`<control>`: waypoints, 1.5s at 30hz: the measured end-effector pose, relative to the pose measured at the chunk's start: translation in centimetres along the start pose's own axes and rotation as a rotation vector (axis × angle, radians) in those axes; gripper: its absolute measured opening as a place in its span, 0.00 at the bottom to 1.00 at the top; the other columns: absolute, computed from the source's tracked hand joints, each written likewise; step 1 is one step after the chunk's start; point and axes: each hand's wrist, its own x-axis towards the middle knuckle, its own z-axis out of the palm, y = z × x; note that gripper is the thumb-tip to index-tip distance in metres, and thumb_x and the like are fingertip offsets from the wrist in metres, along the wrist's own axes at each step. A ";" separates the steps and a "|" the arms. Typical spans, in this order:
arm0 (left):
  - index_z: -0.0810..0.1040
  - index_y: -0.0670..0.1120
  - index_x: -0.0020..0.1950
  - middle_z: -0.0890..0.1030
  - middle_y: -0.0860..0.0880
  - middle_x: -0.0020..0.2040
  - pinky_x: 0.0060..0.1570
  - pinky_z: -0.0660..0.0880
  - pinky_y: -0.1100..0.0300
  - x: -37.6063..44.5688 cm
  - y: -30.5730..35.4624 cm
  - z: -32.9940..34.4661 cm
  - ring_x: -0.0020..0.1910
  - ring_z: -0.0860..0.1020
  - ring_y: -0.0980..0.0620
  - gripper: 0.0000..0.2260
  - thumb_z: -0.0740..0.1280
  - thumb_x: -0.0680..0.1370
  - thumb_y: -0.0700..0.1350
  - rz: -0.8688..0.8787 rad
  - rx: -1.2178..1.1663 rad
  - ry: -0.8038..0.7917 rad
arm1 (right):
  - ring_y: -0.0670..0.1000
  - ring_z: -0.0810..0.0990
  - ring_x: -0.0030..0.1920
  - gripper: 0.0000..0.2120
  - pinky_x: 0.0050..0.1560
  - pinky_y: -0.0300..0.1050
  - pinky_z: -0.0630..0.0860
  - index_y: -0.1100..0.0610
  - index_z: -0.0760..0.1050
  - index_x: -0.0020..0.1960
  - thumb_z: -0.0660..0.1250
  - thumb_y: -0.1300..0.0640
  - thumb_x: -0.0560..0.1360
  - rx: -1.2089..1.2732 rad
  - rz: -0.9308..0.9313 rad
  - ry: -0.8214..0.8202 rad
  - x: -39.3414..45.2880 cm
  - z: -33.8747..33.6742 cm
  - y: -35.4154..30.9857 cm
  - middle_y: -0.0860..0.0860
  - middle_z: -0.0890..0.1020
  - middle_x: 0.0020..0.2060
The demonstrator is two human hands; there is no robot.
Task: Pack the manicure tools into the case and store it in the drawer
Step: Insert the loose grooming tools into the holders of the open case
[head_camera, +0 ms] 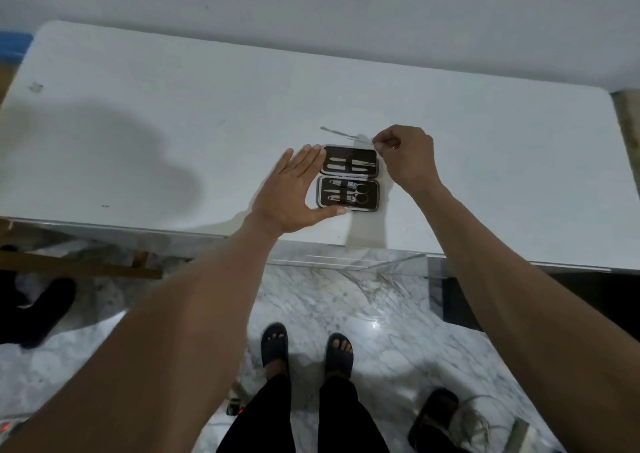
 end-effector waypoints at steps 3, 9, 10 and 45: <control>0.57 0.42 0.83 0.60 0.46 0.84 0.83 0.52 0.45 0.0 -0.1 0.0 0.84 0.55 0.50 0.54 0.54 0.72 0.81 0.002 0.002 0.007 | 0.46 0.79 0.42 0.08 0.42 0.31 0.71 0.57 0.84 0.48 0.66 0.62 0.76 -0.001 0.051 0.017 -0.8 -0.2 0.7 0.49 0.84 0.41; 0.57 0.42 0.84 0.59 0.46 0.84 0.83 0.50 0.46 -0.1 0.0 0.0 0.84 0.54 0.51 0.54 0.55 0.71 0.81 -0.002 -0.002 -0.001 | 0.47 0.79 0.43 0.08 0.47 0.38 0.71 0.57 0.84 0.49 0.66 0.61 0.76 -0.014 0.118 0.017 -1.2 -0.5 2.1 0.52 0.85 0.45; 0.57 0.42 0.84 0.60 0.47 0.84 0.83 0.50 0.46 -0.1 -0.1 0.0 0.84 0.54 0.51 0.54 0.56 0.71 0.80 -0.002 -0.001 0.001 | 0.47 0.78 0.43 0.08 0.46 0.38 0.71 0.57 0.84 0.49 0.66 0.60 0.76 -0.021 0.120 0.015 -1.1 -0.5 2.1 0.52 0.85 0.45; 0.57 0.41 0.84 0.60 0.46 0.84 0.83 0.52 0.45 0.0 -0.2 0.2 0.84 0.55 0.50 0.52 0.58 0.73 0.78 0.011 0.009 0.011 | 0.56 0.78 0.55 0.13 0.45 0.45 0.74 0.49 0.85 0.47 0.64 0.60 0.73 -0.293 -0.075 -0.043 -0.2 3.0 -0.3 0.53 0.84 0.46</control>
